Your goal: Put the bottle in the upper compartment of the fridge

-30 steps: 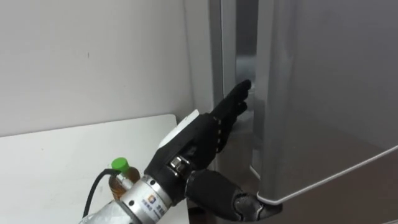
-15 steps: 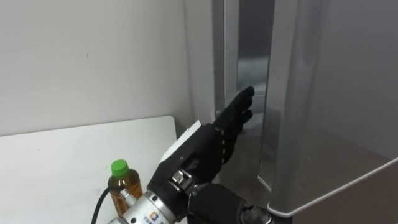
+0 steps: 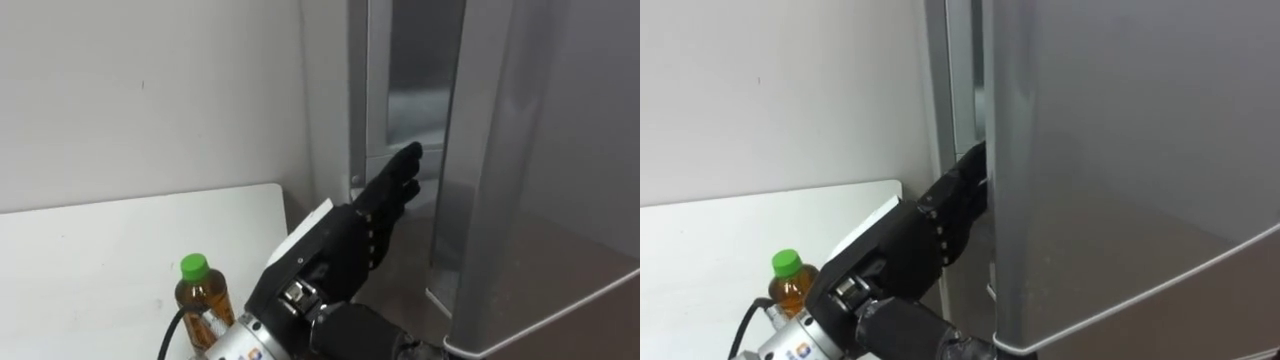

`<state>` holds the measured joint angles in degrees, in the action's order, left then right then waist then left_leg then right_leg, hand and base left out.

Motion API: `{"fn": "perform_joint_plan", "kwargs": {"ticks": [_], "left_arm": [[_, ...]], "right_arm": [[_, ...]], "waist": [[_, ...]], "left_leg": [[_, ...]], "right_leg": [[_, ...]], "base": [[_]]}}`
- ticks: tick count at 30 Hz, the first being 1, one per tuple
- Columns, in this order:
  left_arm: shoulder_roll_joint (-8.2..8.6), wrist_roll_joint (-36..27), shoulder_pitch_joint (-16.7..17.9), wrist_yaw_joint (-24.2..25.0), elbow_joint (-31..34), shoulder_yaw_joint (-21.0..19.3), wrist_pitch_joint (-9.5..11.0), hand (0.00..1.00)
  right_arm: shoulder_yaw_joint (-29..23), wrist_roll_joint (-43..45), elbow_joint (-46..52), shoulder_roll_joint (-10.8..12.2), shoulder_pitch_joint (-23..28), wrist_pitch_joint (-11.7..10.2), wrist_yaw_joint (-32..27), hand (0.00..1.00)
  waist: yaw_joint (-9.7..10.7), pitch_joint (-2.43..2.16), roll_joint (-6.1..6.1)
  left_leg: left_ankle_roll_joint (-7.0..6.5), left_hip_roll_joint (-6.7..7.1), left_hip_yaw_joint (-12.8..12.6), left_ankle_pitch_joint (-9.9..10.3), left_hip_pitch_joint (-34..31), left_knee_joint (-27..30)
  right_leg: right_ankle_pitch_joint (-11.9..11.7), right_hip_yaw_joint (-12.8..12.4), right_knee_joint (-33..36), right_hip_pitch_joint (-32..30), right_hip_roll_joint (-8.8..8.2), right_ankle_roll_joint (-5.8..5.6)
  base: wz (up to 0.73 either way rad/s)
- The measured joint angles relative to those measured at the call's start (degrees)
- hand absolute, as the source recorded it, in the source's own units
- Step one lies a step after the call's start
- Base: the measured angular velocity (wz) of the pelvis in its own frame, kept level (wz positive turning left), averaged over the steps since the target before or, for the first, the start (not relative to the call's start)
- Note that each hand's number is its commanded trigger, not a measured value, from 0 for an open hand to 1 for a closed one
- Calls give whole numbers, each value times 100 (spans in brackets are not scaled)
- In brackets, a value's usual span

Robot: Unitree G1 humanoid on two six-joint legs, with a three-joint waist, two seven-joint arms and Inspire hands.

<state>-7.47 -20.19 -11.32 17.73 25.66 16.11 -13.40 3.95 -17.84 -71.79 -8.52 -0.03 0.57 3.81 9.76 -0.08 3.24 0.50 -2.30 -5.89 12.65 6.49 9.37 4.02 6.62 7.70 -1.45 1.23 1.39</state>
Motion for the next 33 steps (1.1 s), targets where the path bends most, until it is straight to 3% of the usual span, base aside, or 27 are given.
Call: {"fn": "perform_joint_plan", "kwargs": {"ticks": [4,13,23,27,29,33], "left_arm": [[0,1,-22,37,34,78,1,0],[0,197,-185,373,134,141,1,0],[1,233,-310,656,190,329,35,0],[-2,232,-376,674,189,510,132,0],[-4,232,-459,710,189,620,207,0],[-2,233,-520,772,189,740,255,0]], "right_arm": [[52,-6,-202,0,-95,-97,-9,0],[172,-220,-204,23,-99,-191,-69,0],[244,-246,-250,18,-102,-264,-67,0],[427,-271,-247,5,-108,-384,-120,0],[451,-270,-253,-1,-120,-458,-129,0],[496,-358,-247,0,-117,-481,-141,0]], "waist": [[11,1,0],[107,49,20],[151,25,60],[176,48,50],[204,94,65],[256,98,85]], "left_leg": [[0,0,8,0,8,0],[0,0,13,0,-11,0],[0,-1,-4,0,18,0],[0,4,-6,0,20,-19],[0,9,-6,0,19,-24],[0,8,-10,0,21,-30]], "right_leg": [[0,2,-1,16,-2,0],[9,-13,-43,63,-1,-11],[8,-21,-83,91,0,-11],[7,-23,-88,105,-6,-12],[13,-26,-95,106,-8,-21],[17,-41,-98,99,-3,-26]], "base": [[1],[3],[0],[0],[0],[-2]]}}
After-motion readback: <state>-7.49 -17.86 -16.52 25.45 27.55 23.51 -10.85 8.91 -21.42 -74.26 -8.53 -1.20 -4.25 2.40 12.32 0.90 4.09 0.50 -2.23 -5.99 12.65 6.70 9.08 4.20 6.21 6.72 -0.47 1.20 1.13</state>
